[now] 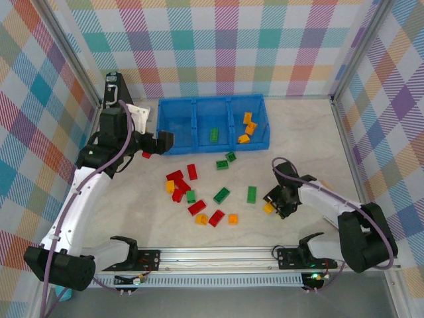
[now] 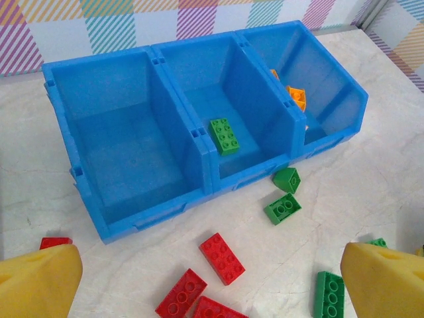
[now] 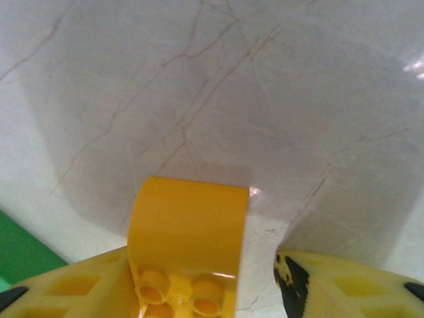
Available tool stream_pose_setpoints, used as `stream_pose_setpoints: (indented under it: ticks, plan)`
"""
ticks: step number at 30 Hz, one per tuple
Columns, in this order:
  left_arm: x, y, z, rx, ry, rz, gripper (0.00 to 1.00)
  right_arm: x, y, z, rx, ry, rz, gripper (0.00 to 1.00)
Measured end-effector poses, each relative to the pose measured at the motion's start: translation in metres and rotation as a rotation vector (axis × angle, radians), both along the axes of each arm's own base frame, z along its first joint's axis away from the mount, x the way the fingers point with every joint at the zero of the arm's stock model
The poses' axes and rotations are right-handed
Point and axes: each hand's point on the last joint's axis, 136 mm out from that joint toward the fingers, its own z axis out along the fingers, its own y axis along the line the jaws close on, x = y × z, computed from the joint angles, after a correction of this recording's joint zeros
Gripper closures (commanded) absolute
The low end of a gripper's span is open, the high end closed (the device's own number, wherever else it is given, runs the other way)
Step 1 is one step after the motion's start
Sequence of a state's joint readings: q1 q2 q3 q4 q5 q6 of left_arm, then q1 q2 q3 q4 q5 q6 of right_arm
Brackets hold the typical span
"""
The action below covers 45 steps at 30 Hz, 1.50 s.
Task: Sort the legos into containers by color
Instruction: Pick up the lego from the bottom-right of the table, then place the lego in the container.
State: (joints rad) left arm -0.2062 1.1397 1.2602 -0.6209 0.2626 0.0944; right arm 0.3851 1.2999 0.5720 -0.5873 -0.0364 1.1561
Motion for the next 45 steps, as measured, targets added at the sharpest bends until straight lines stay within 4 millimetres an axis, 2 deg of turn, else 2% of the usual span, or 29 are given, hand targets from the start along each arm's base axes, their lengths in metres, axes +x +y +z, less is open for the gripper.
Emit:
stream_pose_setpoints:
  ticks: [5, 12, 14, 16, 18, 20, 23, 26, 30, 36, 42, 45]
  plan:
    - [-0.001, -0.001, 0.0, -0.004, 0.001, -0.006, 0.0, -0.003, -0.001, -0.001, -0.055, 0.058, 0.052, 0.65]
    - [-0.001, -0.001, 0.0, -0.004, 0.002, -0.006, 0.0, 0.005, 0.0, 0.006, -0.115, 0.083, 0.193, 0.71]
    - [-0.001, -0.001, 0.0, -0.004, 0.002, -0.006, 0.0, 0.032, 0.005, 0.017, -0.154, 0.03, 0.278, 0.72]
    - [0.0, -0.001, 0.0, -0.004, 0.002, -0.005, 0.0, 0.074, 0.015, 0.041, -0.189, -0.072, 0.358, 0.72]
    - [0.0, -0.001, -0.001, -0.003, 0.0, -0.005, 0.0, 0.124, 0.027, 0.076, -0.233, -0.211, 0.433, 0.72]
    - [0.0, 0.0, -0.003, 0.001, 0.001, 0.001, 0.0, 0.162, 0.035, 0.11, -0.278, -0.334, 0.49, 0.72]
    - [0.004, 0.005, -0.004, 0.014, -0.004, 0.029, 0.0, 0.202, 0.042, 0.148, -0.354, -0.458, 0.564, 0.72]
    - [0.007, 0.011, -0.003, 0.029, -0.01, 0.069, 0.0, 0.236, 0.049, 0.168, -0.419, -0.537, 0.632, 0.71]
    - [0.009, 0.014, -0.004, 0.038, -0.01, 0.088, 0.0, 0.271, 0.059, 0.163, -0.484, -0.582, 0.702, 0.71]
    - [0.014, 0.019, -0.01, 0.053, 0.004, 0.118, 0.0, 0.311, 0.07, 0.136, -0.553, -0.594, 0.769, 0.69]
    - [0.02, 0.019, -0.021, 0.063, 0.035, 0.124, 0.0, 0.335, 0.075, 0.126, -0.605, -0.611, 0.796, 0.53]
    - [0.02, 0.019, -0.021, 0.063, 0.037, 0.124, 0.0, 0.342, 0.076, 0.126, -0.617, -0.623, 0.802, 0.48]
